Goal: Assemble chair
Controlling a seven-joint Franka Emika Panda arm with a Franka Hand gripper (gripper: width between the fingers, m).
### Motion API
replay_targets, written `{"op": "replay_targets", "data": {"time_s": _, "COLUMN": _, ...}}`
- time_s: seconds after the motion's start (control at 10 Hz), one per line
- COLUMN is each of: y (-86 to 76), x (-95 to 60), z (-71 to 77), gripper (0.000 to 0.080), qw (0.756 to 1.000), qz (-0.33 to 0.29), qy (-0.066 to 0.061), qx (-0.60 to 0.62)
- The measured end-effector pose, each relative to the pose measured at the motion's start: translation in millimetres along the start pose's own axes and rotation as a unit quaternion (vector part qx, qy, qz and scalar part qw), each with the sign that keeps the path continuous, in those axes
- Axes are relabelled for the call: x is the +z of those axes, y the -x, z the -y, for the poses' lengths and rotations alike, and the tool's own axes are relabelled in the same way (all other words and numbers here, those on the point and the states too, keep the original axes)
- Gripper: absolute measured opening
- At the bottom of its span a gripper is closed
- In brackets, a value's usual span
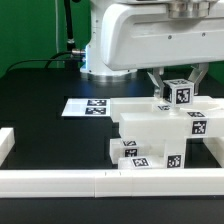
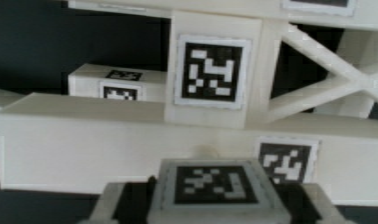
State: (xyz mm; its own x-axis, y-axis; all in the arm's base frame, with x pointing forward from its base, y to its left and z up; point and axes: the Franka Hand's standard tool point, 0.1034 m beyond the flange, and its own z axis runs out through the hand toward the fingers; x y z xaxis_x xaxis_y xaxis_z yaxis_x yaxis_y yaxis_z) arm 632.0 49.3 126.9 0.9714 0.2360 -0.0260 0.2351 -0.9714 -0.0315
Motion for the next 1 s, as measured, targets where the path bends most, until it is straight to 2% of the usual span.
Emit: {"op": "replay_targets", "data": {"time_s": 1.0, "y": 0.1, "x": 10.0, "z": -2.6, "gripper": 0.0279, "qw": 1.0, "qz": 0.0, "qy": 0.003, "qx": 0.002}}
